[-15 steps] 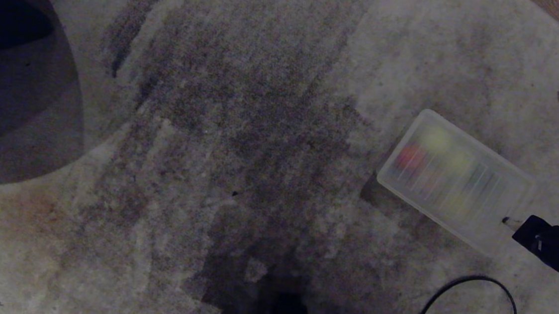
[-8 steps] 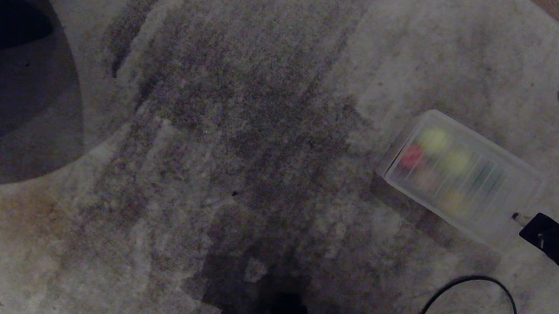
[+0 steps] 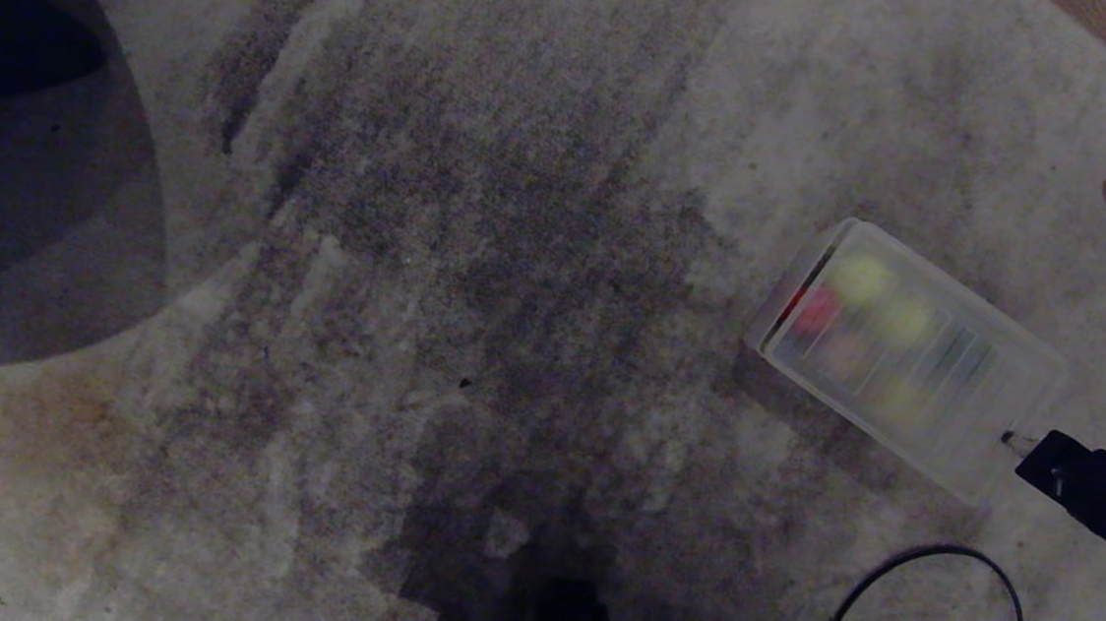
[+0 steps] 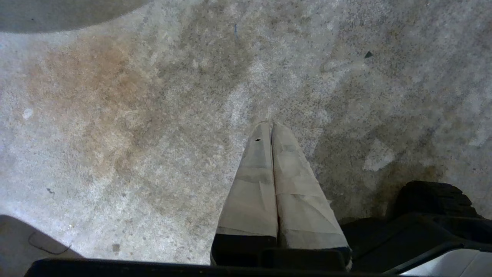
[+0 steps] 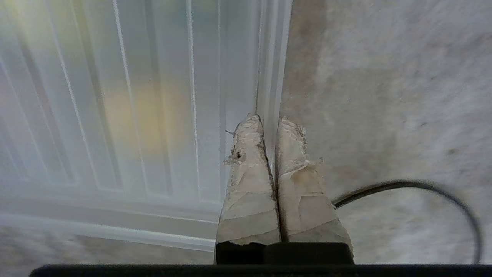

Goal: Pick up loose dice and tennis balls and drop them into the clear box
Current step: Close the lid

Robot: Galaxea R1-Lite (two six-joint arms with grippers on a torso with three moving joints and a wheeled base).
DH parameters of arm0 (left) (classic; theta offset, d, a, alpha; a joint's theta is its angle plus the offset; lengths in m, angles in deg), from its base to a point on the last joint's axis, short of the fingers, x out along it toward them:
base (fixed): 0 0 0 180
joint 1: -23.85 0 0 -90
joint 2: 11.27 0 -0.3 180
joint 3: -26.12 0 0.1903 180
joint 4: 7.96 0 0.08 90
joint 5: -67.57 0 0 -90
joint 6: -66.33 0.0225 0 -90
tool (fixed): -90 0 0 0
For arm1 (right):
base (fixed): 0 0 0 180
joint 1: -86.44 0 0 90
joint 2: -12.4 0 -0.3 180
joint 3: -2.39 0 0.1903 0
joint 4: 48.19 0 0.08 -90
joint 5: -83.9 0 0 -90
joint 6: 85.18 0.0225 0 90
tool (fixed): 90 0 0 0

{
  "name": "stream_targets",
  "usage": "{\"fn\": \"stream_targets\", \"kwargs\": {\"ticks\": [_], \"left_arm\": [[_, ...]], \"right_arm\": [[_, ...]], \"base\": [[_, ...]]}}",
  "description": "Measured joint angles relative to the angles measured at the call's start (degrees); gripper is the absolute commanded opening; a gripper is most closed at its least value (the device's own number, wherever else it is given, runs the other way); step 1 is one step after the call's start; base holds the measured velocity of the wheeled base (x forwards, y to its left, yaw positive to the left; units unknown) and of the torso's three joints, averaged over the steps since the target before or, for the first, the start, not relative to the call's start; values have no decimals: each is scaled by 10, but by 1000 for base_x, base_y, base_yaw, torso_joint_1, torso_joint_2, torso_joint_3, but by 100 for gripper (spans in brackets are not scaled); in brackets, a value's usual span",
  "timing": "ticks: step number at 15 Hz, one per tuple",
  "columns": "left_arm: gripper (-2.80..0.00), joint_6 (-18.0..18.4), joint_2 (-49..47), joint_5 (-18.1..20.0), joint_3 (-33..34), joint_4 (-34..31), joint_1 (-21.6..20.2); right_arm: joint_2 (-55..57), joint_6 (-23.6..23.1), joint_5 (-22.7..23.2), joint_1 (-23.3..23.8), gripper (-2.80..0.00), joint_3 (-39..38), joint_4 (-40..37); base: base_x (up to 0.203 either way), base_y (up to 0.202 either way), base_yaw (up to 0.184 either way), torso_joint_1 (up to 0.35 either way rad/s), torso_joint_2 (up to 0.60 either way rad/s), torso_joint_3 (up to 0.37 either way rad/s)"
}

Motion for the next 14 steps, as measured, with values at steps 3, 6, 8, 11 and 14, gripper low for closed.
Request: {"fn": "stream_targets", "kwargs": {"ticks": [3, 6, 8, 11, 14], "left_arm": [[-280, 0, 0, 0, 0, 0, 0], [-280, 0, 0, 0, 0, 0, 0], [-280, 0, 0, 0, 0, 0, 0], [-280, 0, 0, 0, 0, 0, 0], [-280, 0, 0, 0, 0, 0, 0]], "right_arm": [[8, 17, 23, -2, 0, -1, 17], [9, 6, 26, -1, 0, -3, 16], [8, -13, 25, 0, 0, -7, 16], [-5, -14, 26, 2, 0, -16, 12], [-35, 4, 37, 2, 0, -41, 11]], "base": [[0, 0, 0, 0, 0, 0], [0, 0, 0, 0, 0, 0], [0, 0, 0, 0, 0, 0], [0, 0, 0, 0, 0, 0], [0, 0, 0, 0, 0, 0]]}}
